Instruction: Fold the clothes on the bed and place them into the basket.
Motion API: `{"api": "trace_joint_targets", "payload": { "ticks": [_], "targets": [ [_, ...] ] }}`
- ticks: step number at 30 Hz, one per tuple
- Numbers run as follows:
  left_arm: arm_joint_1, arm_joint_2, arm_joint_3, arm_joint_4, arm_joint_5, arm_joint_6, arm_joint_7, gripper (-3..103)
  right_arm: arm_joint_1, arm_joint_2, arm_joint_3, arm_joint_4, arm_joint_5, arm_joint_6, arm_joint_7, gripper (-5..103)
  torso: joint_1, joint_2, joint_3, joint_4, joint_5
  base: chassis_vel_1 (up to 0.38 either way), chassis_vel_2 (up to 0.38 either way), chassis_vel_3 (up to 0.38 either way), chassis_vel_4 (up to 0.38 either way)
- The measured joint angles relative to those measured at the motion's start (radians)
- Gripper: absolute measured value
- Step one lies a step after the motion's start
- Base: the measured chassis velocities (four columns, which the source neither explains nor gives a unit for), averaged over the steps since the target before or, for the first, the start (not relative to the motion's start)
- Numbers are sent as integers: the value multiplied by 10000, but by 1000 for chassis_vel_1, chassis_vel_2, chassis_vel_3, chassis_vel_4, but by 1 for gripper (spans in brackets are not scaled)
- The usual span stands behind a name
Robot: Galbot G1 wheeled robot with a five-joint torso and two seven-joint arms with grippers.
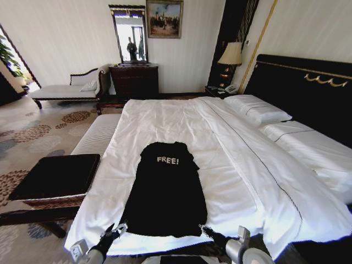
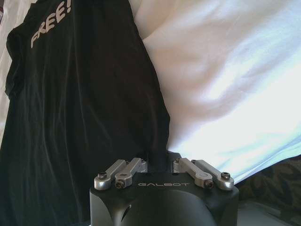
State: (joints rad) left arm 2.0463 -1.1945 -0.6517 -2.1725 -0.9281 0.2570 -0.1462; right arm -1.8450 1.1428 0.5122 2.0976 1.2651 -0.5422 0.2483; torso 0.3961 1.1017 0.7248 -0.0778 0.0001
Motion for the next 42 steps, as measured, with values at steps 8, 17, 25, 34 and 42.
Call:
{"api": "trace_joint_targets", "payload": {
  "ticks": [8,17,25,34,42],
  "targets": [
    [-469,-5,491,797,73,-39,115,62,-131,110,-53,102,-61,30,89,1,0,0,0,0,-2,0,0,0,0],
    [-691,-115,617,826,60,-107,121,35,-149,236,-46,130,-103,39,96,0,0,0,0,-1,-2,0,0,0,0],
    [-570,-154,555,754,155,-334,128,8,-124,276,-60,87,-103,57,144,0,1,0,0,-1,-2,0,0,0,0],
    [-31,-296,22,375,206,-784,140,1,-337,236,105,600,35,-22,503,0,0,-1,0,-1,-1,0,0,0,0],
    [1726,-172,-358,-394,592,-1340,288,1,-744,-116,463,1553,616,-1547,2409,0,1,1,0,0,1,0,0,0,0]
  ]
}}
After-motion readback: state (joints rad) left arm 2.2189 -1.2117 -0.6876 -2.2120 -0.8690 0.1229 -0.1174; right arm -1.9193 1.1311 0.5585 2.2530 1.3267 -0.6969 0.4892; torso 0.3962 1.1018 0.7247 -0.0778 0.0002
